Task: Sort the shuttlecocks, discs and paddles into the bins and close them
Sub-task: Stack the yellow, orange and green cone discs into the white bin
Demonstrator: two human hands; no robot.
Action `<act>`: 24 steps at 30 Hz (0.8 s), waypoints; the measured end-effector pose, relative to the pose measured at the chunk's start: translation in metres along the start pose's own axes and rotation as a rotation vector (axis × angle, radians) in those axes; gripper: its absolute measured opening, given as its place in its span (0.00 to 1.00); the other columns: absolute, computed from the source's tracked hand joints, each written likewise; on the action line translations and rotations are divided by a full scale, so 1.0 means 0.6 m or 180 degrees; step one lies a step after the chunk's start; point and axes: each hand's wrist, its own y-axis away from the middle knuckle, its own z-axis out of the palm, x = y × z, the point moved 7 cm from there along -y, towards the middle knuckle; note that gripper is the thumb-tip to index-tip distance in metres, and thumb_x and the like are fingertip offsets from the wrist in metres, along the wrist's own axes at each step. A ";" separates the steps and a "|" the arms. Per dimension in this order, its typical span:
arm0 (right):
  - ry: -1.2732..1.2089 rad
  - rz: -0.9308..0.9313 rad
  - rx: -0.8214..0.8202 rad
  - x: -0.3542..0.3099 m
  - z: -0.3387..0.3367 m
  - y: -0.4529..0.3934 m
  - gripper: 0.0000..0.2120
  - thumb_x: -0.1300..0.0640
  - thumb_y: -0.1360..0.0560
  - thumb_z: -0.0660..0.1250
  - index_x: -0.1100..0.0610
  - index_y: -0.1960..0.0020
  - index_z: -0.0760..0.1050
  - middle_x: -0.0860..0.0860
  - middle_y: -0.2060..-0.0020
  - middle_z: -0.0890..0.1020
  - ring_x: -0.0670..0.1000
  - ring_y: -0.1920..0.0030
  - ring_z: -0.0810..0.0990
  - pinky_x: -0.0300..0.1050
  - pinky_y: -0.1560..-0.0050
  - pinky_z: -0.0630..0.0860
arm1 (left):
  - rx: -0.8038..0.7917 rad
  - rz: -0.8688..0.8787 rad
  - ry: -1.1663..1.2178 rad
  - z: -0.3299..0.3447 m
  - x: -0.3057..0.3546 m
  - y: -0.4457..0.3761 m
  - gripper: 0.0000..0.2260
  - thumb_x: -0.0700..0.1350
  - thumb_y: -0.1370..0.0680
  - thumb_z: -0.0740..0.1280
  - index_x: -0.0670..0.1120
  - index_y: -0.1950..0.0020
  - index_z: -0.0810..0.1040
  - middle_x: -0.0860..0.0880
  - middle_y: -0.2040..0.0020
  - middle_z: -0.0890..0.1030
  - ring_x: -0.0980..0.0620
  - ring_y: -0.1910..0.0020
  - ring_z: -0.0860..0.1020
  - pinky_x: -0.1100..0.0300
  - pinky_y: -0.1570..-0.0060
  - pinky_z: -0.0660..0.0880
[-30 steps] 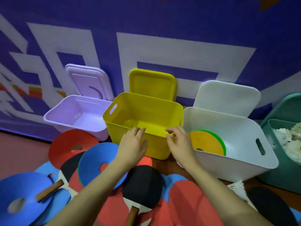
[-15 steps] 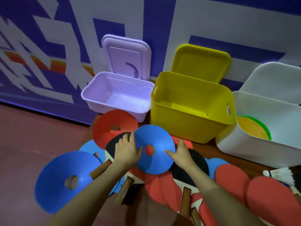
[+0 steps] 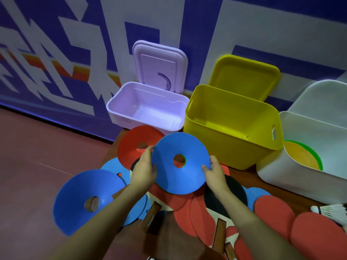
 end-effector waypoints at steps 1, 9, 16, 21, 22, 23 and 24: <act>-0.0074 -0.0060 -0.0051 -0.007 0.005 -0.002 0.06 0.70 0.24 0.58 0.63 0.48 0.69 0.59 0.51 0.78 0.57 0.50 0.78 0.49 0.53 0.74 | 0.0081 0.0028 -0.0058 -0.011 -0.002 -0.001 0.25 0.33 0.27 0.60 0.49 0.31 0.64 0.44 0.41 0.74 0.43 0.52 0.75 0.54 0.63 0.69; 0.0001 -0.0260 -0.0194 -0.048 0.083 -0.029 0.07 0.71 0.25 0.58 0.60 0.55 0.68 0.59 0.57 0.77 0.53 0.56 0.76 0.41 0.61 0.70 | 0.0402 -0.0098 -0.0321 -0.089 -0.043 -0.026 0.21 0.36 0.26 0.64 0.42 0.33 0.68 0.42 0.39 0.70 0.42 0.41 0.70 0.51 0.43 0.70; 0.0103 -0.0135 -0.0021 -0.047 0.158 -0.062 0.03 0.70 0.24 0.59 0.64 0.54 0.70 0.67 0.55 0.77 0.65 0.54 0.77 0.47 0.59 0.69 | 0.0152 -0.0206 -0.0254 -0.135 -0.116 -0.090 0.20 0.44 0.22 0.63 0.44 0.30 0.65 0.43 0.31 0.68 0.40 0.36 0.70 0.48 0.41 0.70; 0.0195 -0.0058 0.0256 -0.046 0.188 -0.070 0.05 0.66 0.24 0.62 0.59 0.55 0.74 0.59 0.58 0.80 0.62 0.55 0.79 0.55 0.57 0.75 | -0.0318 -0.0133 -0.0684 -0.133 -0.146 -0.138 0.15 0.46 0.21 0.62 0.44 0.35 0.69 0.43 0.41 0.77 0.38 0.43 0.75 0.49 0.50 0.71; 0.0199 -0.0051 0.0310 -0.046 0.191 -0.069 0.05 0.66 0.24 0.62 0.58 0.55 0.74 0.58 0.58 0.81 0.60 0.54 0.79 0.57 0.55 0.76 | -0.0308 -0.0102 -0.0711 -0.133 -0.151 -0.145 0.11 0.45 0.21 0.62 0.43 0.40 0.71 0.42 0.44 0.78 0.37 0.46 0.75 0.48 0.53 0.71; 0.0186 -0.0036 0.0360 -0.046 0.194 -0.068 0.06 0.66 0.24 0.62 0.57 0.55 0.75 0.58 0.58 0.81 0.60 0.53 0.80 0.57 0.54 0.76 | -0.0291 -0.0095 -0.0708 -0.134 -0.156 -0.151 0.08 0.44 0.21 0.61 0.42 0.45 0.73 0.41 0.48 0.78 0.36 0.49 0.75 0.48 0.56 0.71; 0.0146 -0.0024 0.0412 -0.047 0.196 -0.067 0.07 0.66 0.24 0.62 0.56 0.56 0.75 0.57 0.58 0.81 0.59 0.53 0.80 0.56 0.54 0.76 | -0.0278 -0.0131 -0.0689 -0.135 -0.160 -0.155 0.06 0.42 0.21 0.60 0.41 0.49 0.72 0.40 0.52 0.78 0.36 0.52 0.75 0.47 0.59 0.71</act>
